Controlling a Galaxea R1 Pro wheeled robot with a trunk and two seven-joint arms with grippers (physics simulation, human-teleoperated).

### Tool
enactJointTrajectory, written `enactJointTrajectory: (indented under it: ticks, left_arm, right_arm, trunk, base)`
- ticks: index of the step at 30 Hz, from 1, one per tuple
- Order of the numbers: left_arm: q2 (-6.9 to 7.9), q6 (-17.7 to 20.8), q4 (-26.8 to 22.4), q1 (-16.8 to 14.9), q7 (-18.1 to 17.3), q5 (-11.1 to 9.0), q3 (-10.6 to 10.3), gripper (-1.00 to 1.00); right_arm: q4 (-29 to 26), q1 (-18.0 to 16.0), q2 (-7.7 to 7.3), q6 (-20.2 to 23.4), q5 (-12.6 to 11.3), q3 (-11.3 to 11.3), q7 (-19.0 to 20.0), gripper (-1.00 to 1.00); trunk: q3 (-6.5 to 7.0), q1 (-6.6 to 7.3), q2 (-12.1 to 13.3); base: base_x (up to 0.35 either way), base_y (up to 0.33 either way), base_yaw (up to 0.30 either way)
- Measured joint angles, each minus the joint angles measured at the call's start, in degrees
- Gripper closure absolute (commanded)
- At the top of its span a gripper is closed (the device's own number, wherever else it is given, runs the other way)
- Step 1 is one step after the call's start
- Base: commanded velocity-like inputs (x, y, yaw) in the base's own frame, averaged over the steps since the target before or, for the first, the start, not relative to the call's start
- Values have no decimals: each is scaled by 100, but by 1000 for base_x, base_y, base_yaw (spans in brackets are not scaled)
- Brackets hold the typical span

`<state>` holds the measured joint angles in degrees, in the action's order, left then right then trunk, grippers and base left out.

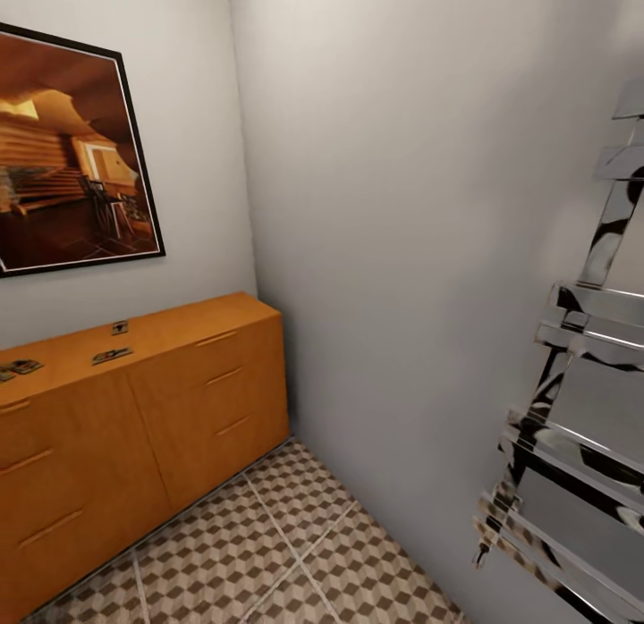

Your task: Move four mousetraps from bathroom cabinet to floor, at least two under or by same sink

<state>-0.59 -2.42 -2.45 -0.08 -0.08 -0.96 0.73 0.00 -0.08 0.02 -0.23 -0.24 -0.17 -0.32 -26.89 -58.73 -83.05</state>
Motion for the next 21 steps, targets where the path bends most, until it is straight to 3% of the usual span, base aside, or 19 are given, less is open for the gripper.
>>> enactJointTrajectory:
  ticks: [21]
  left_arm:
    - [-1, 0, 0, 0, 0, 0, 0, -100]
  right_arm:
    - [0, 0, 1, -1, 5, 1, 0, -100]
  trunk:
    - [0, 0, 0]
  base:
    - [0, 0, 275]
